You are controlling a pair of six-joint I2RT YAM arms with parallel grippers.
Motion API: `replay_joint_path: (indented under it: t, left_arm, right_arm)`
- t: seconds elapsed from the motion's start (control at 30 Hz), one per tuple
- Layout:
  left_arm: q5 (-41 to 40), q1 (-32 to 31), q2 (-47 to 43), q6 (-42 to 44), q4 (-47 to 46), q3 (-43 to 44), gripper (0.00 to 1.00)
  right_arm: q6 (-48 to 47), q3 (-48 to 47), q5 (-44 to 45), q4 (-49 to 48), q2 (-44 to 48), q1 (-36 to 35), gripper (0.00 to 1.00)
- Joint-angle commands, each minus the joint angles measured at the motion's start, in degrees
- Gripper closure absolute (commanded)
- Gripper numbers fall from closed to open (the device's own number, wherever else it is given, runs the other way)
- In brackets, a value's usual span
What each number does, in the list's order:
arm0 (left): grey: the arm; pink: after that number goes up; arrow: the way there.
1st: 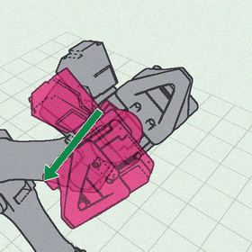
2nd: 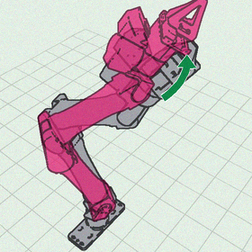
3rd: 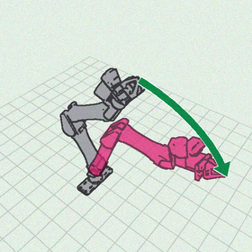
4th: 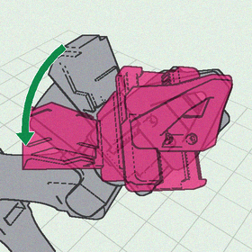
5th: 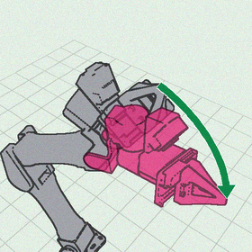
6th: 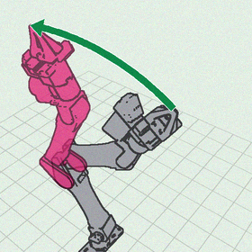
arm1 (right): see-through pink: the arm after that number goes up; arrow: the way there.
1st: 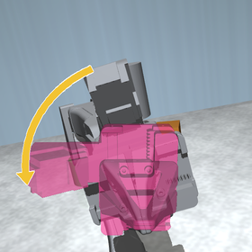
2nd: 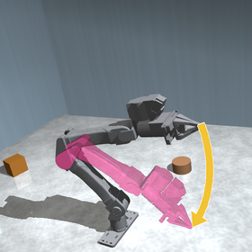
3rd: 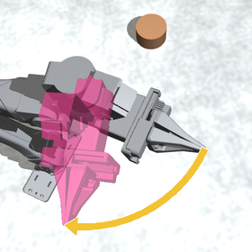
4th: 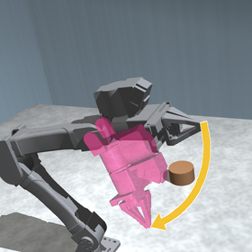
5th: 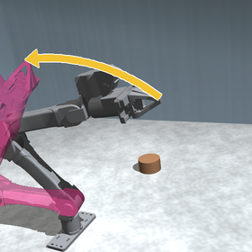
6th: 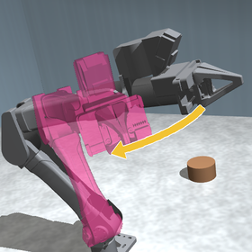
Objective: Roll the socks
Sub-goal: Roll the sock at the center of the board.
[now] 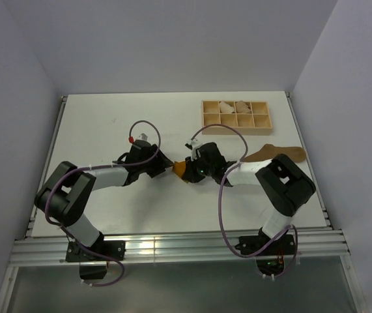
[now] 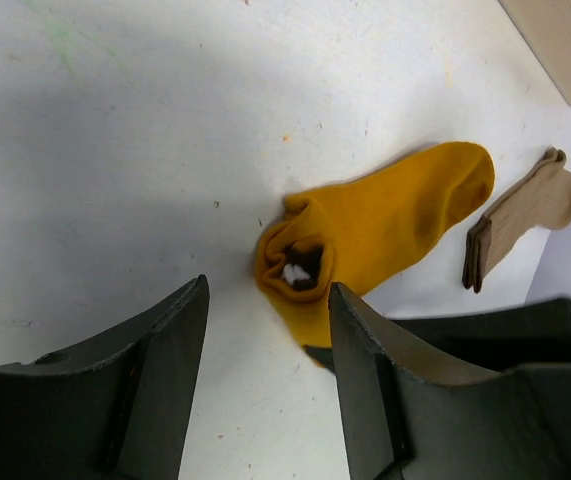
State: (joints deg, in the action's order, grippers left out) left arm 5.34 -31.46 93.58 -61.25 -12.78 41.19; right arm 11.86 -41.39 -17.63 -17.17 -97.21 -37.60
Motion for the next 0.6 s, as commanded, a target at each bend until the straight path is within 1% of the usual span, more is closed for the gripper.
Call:
replay_joint_path:
  t: [0.0,0.17,0.27,0.33,0.43,0.47,0.53,0.57]
  left_arm:
    - [2.2,-0.2,-0.9,-1.1,-4.9,-1.3,0.43]
    - [2.1,-1.3,-0.9,-1.5,-6.4,-1.6,0.43]
    - [2.0,-1.6,-0.8,-0.4,-5.3,-0.7,0.43]
    - [1.5,-1.6,-0.4,1.3,-3.1,1.2,0.44]
    - [1.9,-1.2,1.0,6.9,1.0,5.8,0.44]
    - [2.5,-0.9,1.7,10.2,1.9,7.1,0.44]
    - [5.0,-0.3,4.3,13.6,3.5,11.5,0.45]
    - [6.9,0.2,5.5,17.2,6.4,13.4,0.44]
  right_arm:
    - [3.9,1.6,-7.2,1.9,-1.6,3.4,1.0]
    - [8.3,2.7,-15.6,-2.9,-2.9,7.5,1.0]
    - [9.4,3.4,-19.6,-5.2,-3.8,9.4,1.0]
    - [9.2,3.3,-20.6,-5.2,-4.3,9.8,1.0]
    - [8.8,3.0,-21.6,-4.9,-5.0,9.9,0.99]
    - [8.5,2.8,-21.7,-4.6,-5.1,9.9,0.99]
    - [7.8,2.0,-21.8,-3.7,-5.3,9.9,0.99]
    - [7.6,1.9,-21.8,-3.3,-5.3,9.9,0.99]
